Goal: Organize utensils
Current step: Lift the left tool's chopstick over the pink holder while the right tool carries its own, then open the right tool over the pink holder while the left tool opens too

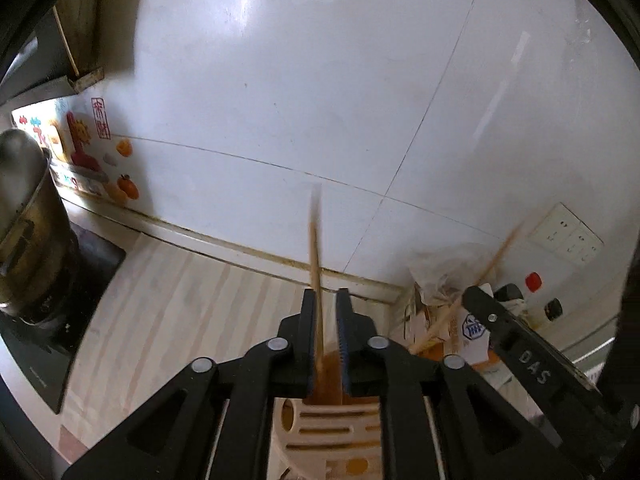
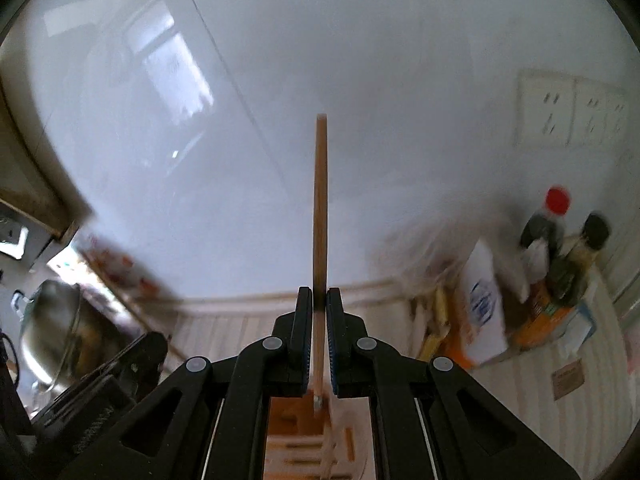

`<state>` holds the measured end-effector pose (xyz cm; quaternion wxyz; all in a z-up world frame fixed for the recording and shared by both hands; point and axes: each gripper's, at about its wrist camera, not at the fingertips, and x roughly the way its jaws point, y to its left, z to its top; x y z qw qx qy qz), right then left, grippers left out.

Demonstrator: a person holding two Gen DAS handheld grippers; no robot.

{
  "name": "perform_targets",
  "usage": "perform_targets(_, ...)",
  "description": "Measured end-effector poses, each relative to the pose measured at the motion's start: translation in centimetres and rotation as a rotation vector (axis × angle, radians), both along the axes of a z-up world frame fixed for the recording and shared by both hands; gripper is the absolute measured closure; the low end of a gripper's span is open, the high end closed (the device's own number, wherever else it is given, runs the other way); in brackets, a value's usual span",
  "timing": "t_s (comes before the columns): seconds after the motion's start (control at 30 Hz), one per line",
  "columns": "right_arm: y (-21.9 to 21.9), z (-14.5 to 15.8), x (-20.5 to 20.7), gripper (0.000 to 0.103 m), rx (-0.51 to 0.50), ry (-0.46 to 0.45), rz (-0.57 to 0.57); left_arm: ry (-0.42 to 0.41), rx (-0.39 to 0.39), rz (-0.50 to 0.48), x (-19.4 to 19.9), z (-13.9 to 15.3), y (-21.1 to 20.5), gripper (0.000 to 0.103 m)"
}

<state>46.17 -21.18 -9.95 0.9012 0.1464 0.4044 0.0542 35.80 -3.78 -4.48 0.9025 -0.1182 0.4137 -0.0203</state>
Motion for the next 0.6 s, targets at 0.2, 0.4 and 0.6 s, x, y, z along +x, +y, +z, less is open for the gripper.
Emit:
perform_targets(0.2, -2.5, 1.6, -1.9, 0.06, 0.05, -0.006, -0.032, -0.093, 0.06, 0.041, -3.4, 4.2, 1.7, 0.028)
perform_targets(0.4, -5.0, 4.3, -5.7, 0.045, 0.039, -0.046, -0.072, -0.124, 0.106, 0.093, -7.1, 4.4, 3.1, 0.002)
perform_targets(0.6, -6.4, 4.2, -10.4, 0.031, 0.003, -0.071, -0.104, -0.026, 0.162, 0.09, -9.8, -1.2, 3.7, 0.0)
